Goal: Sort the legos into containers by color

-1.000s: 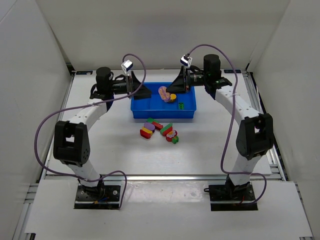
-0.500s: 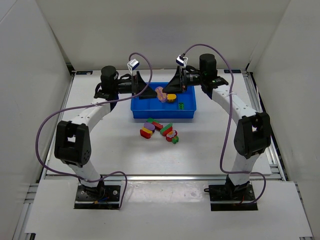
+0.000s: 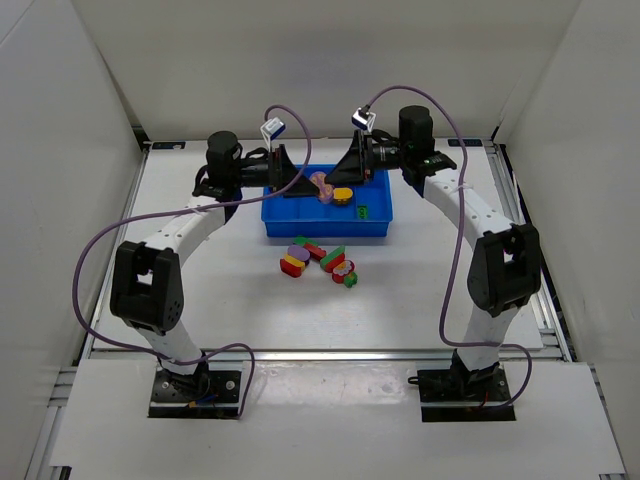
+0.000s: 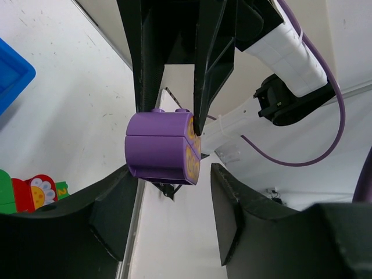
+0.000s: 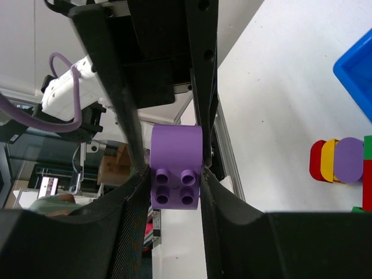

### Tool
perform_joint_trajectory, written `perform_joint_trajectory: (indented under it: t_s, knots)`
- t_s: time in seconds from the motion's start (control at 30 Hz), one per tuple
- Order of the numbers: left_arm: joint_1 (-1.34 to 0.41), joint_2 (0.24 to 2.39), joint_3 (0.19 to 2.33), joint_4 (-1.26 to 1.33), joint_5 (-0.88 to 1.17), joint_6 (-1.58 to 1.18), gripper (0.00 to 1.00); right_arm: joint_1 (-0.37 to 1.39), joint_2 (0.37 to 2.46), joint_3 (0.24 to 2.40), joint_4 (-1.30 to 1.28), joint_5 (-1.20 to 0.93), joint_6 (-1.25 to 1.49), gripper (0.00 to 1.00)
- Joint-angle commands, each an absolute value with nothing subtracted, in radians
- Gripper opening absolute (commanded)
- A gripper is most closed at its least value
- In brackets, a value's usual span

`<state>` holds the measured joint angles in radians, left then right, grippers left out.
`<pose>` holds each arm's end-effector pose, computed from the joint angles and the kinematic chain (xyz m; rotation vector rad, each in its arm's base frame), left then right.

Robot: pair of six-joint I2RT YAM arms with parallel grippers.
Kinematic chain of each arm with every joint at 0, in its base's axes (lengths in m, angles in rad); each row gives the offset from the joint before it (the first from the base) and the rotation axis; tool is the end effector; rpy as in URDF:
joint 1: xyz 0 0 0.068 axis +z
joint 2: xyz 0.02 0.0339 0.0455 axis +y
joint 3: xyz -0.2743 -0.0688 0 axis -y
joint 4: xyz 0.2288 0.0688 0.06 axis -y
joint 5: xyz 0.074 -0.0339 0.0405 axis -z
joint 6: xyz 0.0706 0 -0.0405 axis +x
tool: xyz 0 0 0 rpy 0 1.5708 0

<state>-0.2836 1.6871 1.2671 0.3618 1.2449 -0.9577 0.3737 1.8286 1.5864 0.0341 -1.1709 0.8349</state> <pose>0.3477 -0.1710 0.3418 0.5073 1.9217 -1.8638 0.3726 0.2160 0.3611 -0.5369 1.9969 1.8328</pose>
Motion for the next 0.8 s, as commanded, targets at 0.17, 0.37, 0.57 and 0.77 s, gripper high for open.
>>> perform_joint_trajectory:
  t_s: [0.17, 0.37, 0.57, 0.77]
  knots:
    - [-0.287, 1.674, 1.305, 0.390, 1.261, -0.942, 0.46, 0.379, 1.833, 1.615, 0.080, -1.184, 0.838, 0.09]
    - [-0.287, 1.669, 1.286, 0.390, 1.262, -0.937, 0.34, 0.354, 1.829, 1.611, 0.069, -1.174, 0.824, 0.08]
    - [-0.284, 1.641, 1.214, 0.391, 1.253, -0.936, 0.25, 0.299, 1.815, 1.618, 0.041, -1.164, 0.796, 0.07]
    - [-0.272, 1.629, 1.183, 0.390, 1.244, -0.937, 0.18, 0.262, 1.806, 1.618, 0.026, -1.164, 0.773, 0.06]
